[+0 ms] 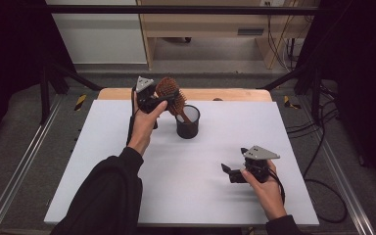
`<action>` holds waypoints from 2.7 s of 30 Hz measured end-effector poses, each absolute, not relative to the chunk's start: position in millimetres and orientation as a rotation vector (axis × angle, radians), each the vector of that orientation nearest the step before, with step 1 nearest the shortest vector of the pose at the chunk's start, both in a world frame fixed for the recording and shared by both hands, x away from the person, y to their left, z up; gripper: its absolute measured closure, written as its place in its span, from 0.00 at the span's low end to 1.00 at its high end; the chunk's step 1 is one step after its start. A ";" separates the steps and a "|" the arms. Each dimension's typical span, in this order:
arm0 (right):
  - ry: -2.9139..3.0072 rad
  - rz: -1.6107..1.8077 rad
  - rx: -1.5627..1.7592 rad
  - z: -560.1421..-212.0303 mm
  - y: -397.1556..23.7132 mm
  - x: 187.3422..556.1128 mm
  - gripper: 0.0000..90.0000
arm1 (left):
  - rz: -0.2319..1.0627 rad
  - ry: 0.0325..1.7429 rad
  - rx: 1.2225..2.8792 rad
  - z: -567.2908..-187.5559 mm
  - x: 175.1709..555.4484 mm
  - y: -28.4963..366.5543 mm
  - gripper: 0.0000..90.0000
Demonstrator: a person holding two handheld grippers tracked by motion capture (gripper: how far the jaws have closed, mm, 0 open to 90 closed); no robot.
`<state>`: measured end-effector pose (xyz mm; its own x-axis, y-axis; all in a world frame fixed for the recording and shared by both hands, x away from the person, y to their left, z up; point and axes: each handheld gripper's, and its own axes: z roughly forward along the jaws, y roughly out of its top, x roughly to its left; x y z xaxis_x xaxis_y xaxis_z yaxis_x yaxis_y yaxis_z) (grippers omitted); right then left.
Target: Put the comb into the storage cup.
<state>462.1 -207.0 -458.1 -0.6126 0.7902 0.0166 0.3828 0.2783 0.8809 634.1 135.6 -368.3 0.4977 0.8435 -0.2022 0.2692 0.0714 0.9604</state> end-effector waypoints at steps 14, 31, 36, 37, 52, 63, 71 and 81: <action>2.123 1.288 1.054 -457.5 -207.0 461.9 0.05 | 0.579 1.024 1.476 -370.0 626.9 138.4 0.04; 2.128 1.285 1.035 -457.2 -206.8 462.1 0.05 | 0.604 1.000 1.483 -367.5 618.7 134.0 0.02; 2.126 1.284 1.023 -456.5 -206.9 461.9 0.06 | 0.626 0.998 1.463 -368.0 614.1 130.7 0.02; 2.127 1.284 1.020 -456.3 -207.1 462.1 0.06 | 0.638 0.998 1.461 -368.1 612.7 130.1 0.02; 2.124 1.272 1.025 -455.4 -205.9 461.9 0.05 | 0.671 0.993 1.458 -366.9 599.4 139.4 0.02; 2.130 1.268 1.021 -455.8 -204.8 461.6 0.05 | 0.674 0.995 1.455 -367.1 583.7 156.6 0.02; 2.132 1.269 1.022 -456.2 -204.5 461.7 0.05 | 0.663 0.986 1.450 -368.9 572.7 163.7 0.02; 2.133 1.268 1.023 -456.4 -204.4 461.6 0.05 | 0.652 0.978 1.470 -375.0 563.8 167.7 0.02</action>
